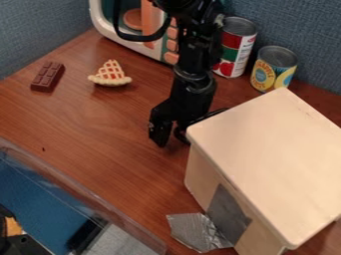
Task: Close the drawer
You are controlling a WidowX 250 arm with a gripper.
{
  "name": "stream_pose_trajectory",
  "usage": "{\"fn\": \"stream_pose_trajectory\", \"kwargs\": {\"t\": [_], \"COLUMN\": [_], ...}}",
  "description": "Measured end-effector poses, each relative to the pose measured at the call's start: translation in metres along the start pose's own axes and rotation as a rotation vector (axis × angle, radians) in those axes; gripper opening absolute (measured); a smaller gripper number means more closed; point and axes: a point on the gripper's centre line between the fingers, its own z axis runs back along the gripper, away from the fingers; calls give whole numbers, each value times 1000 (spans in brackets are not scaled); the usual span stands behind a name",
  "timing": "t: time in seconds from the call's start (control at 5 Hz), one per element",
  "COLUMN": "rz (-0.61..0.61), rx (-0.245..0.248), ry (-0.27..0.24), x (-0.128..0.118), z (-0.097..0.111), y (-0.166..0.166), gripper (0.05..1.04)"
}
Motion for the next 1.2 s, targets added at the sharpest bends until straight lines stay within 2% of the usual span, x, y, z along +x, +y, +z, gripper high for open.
{"fn": "stream_pose_trajectory", "kwargs": {"t": [0.2, 0.4, 0.6, 0.8, 1.0, 1.2], "rz": [11, 67, 328, 564, 825, 1085], "rx": [26, 54, 190, 286, 171, -5], "ry": [-4, 57, 270, 214, 163, 55], "x": [6, -3, -46, -97, -147, -192], "z": [11, 11, 15, 22, 53, 95], "y": [-11, -11, 0, -6, -32, -91], "gripper": [1001, 1001, 999, 999, 999, 999]}}
